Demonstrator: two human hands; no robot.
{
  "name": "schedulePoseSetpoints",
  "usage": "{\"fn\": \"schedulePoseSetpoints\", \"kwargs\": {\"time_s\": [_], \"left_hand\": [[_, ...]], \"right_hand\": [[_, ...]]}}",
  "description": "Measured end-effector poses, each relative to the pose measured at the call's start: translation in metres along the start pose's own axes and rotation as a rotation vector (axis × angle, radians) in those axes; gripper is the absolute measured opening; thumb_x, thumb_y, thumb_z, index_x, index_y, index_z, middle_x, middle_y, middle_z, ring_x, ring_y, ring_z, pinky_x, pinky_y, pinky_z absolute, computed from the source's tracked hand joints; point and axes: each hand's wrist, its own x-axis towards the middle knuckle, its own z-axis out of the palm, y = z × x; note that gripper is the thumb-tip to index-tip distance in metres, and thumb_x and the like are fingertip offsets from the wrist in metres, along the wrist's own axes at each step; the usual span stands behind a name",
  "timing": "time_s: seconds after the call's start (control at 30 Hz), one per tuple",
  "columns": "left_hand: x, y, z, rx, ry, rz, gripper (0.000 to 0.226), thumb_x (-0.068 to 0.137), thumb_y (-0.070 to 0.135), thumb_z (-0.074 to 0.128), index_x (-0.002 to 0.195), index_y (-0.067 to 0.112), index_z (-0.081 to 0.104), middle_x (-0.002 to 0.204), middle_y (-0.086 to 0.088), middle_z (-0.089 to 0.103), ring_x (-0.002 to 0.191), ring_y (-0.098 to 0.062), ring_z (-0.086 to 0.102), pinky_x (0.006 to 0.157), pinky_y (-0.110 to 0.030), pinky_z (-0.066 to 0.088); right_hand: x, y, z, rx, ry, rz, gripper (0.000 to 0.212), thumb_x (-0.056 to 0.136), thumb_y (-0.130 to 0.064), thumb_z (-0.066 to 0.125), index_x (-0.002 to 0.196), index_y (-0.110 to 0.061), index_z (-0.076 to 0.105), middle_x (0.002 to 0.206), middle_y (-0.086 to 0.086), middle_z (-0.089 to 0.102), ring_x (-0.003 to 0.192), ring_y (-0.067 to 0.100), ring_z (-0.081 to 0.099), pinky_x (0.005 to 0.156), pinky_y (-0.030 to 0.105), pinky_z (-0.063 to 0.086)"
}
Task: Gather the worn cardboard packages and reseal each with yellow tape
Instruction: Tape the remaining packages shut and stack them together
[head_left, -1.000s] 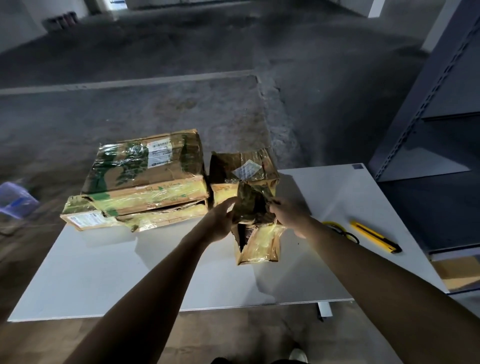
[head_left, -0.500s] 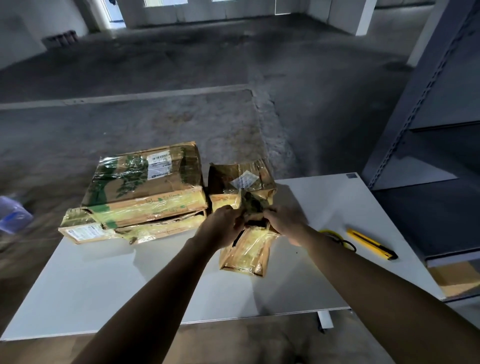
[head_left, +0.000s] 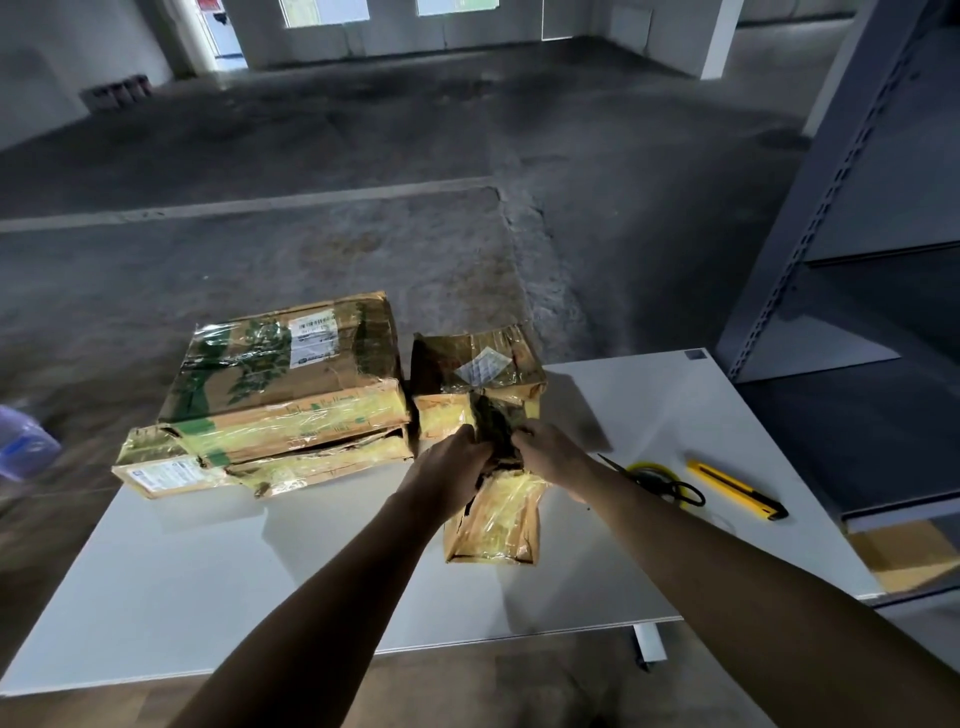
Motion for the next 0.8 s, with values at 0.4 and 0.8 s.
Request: {"fn": "schedulePoseSetpoints", "kwargs": {"time_s": [0.4, 0.8], "left_hand": [[-0.001, 0.014, 0.001, 0.041, 0.201, 0.19, 0.04, 0.063, 0.001, 0.087, 0.099, 0.004, 0.069, 0.082, -0.014, 0.068, 0.051, -0.022, 0.063, 0.042, -0.026, 0.051], [-0.002, 0.009, -0.007, 0.19, 0.345, 0.056, 0.052, 0.062, 0.011, 0.089, 0.109, 0.006, 0.069, 0.11, -0.021, 0.065, 0.059, -0.025, 0.067, 0.039, -0.029, 0.052]], "right_hand": [[-0.001, 0.006, 0.004, -0.028, -0.049, 0.013, 0.054, 0.104, -0.048, 0.037, 0.114, -0.004, 0.067, 0.11, 0.018, 0.07, 0.103, 0.031, 0.066, 0.091, 0.045, 0.05], [-0.015, -0.011, -0.022, 0.072, -0.188, 0.074, 0.085, 0.088, -0.081, 0.015, 0.152, -0.031, 0.035, 0.155, 0.009, 0.041, 0.13, 0.036, 0.05, 0.081, 0.045, 0.061]]}}
